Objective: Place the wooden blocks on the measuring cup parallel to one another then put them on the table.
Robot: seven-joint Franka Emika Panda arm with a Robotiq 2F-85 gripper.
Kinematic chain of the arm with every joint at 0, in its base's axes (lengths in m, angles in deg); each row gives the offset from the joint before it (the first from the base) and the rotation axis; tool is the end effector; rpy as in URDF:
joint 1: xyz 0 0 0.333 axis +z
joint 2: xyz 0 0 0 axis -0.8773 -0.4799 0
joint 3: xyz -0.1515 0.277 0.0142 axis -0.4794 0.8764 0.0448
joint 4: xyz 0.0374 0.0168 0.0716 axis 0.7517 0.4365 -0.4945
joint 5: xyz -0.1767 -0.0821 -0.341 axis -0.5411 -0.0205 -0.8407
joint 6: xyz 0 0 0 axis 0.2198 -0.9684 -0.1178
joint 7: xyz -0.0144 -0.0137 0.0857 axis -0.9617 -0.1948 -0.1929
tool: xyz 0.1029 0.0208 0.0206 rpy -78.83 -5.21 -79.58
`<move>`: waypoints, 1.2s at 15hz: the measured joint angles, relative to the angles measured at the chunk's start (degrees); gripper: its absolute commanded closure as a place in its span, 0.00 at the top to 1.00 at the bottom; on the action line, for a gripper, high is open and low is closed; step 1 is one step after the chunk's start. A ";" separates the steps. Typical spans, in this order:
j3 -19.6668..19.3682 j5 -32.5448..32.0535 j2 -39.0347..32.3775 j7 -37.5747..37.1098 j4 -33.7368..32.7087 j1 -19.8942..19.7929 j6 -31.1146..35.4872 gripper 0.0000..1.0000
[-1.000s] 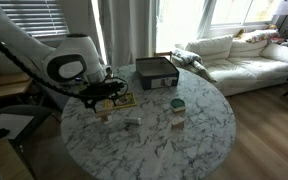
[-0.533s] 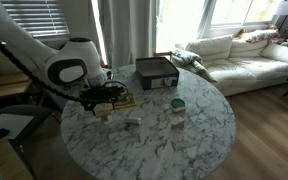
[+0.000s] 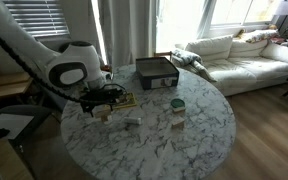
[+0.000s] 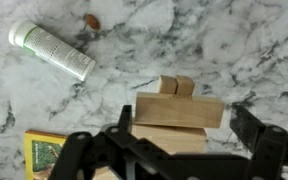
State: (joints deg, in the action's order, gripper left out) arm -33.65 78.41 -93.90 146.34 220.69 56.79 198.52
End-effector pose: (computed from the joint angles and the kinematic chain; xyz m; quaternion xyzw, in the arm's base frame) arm 0.4746 -0.0714 0.2493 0.8650 0.5010 0.0176 0.0195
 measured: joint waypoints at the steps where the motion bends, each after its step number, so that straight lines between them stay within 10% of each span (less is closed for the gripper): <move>1: 0.12 0.00 -0.20 0.00 -0.01 0.00 0.00 1.00; 9: 0.19 -0.01 -0.87 0.00 -0.12 -0.94 0.03 1.00; 14: 0.18 -0.01 -0.89 0.00 -0.42 -1.48 0.16 0.63; 18: 0.18 -0.01 -1.07 -0.02 -0.68 -1.66 0.43 0.59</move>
State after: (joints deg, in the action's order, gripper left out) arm -33.46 78.40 -94.97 146.32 220.02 55.14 198.95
